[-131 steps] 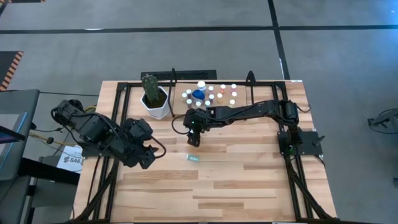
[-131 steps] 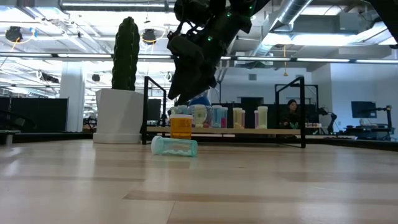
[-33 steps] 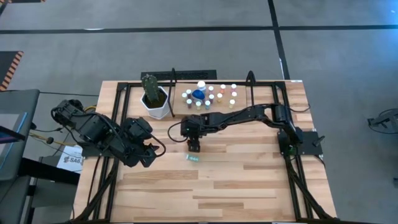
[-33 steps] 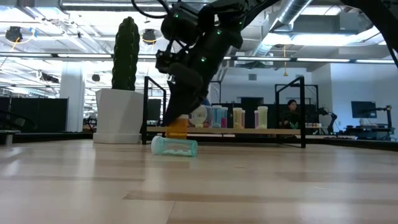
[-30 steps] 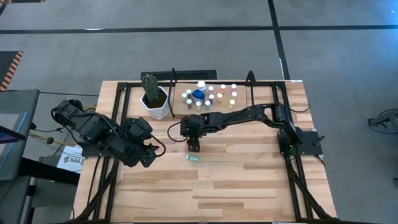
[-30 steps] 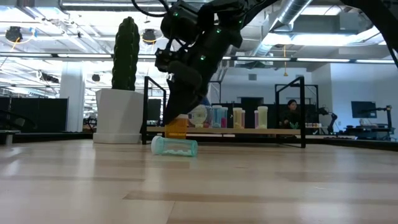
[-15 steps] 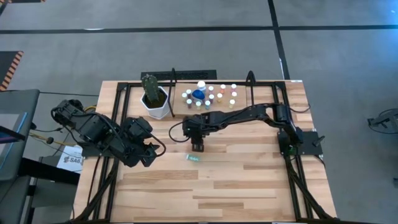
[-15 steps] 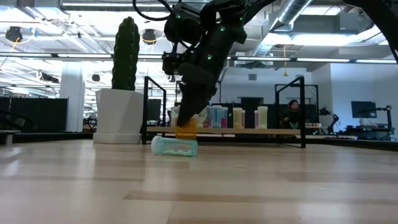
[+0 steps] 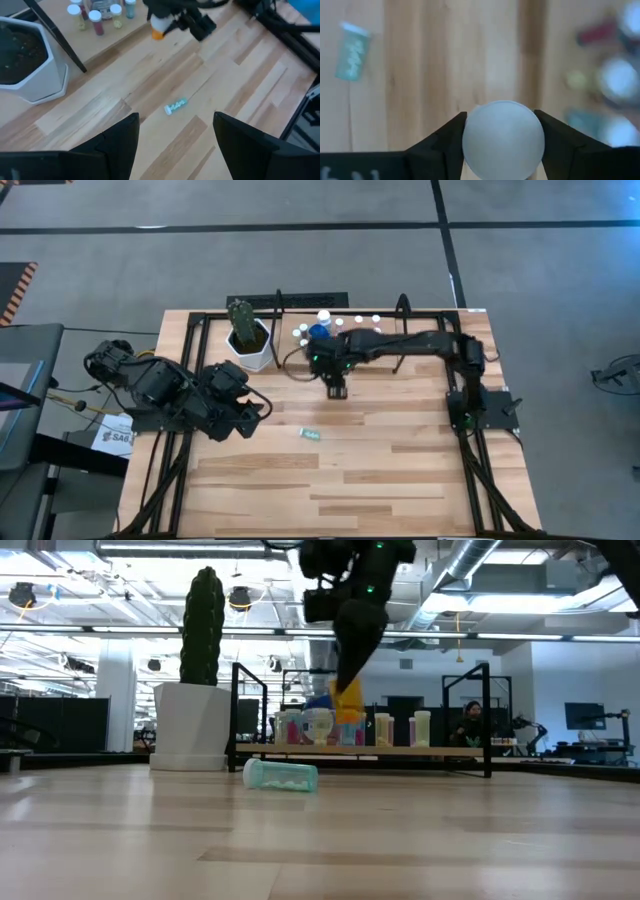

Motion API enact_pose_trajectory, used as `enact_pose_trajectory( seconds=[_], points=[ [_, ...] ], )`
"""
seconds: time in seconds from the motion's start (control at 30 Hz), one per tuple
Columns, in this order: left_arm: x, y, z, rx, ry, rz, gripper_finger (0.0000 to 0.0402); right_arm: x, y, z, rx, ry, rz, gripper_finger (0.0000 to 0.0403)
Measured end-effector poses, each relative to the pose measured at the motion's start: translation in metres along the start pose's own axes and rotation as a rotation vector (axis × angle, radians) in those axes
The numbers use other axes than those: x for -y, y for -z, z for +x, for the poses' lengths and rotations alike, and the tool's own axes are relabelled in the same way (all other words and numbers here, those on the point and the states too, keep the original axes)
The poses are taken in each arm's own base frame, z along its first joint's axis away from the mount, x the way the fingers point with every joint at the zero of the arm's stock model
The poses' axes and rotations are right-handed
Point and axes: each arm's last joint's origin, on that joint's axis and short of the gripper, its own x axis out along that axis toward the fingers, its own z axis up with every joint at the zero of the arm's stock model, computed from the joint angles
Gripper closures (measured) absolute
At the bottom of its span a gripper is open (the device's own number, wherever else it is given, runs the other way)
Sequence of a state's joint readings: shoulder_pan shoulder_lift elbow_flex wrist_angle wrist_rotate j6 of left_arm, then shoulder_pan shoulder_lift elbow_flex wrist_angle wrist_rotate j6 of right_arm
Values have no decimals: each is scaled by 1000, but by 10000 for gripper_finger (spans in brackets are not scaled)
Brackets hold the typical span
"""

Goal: Pick and place medicine bottles onto shelf by color
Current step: Put the large orange pill bottle on the shelf

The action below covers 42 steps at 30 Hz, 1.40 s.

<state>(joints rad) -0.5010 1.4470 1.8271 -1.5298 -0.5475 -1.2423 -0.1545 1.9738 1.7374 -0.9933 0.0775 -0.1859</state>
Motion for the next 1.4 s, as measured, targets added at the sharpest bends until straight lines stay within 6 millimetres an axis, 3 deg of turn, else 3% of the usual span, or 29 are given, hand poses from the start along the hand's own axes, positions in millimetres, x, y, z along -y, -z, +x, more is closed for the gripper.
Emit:
enact_pose_trajectory(
  seconds=[0.23,0.37,0.53,0.67,0.93,1.4],
  points=[
    [5,-9,9,32,5,-56,162,46,41,-25,3,-13,164,180],
    [5,-16,12,63,6,-92,162,53,71,-27,73,-6,259,184],
    [0,-27,18,88,-20,-140,162,56,88,-28,167,47,292,181],
    [-3,-35,22,108,-26,-169,162,58,89,-17,157,48,298,178],
    [-1,-42,26,131,-7,-178,162,65,79,24,141,63,299,178],
    [6,-40,35,91,-10,-159,162,90,84,29,172,105,363,175]
  ],
)
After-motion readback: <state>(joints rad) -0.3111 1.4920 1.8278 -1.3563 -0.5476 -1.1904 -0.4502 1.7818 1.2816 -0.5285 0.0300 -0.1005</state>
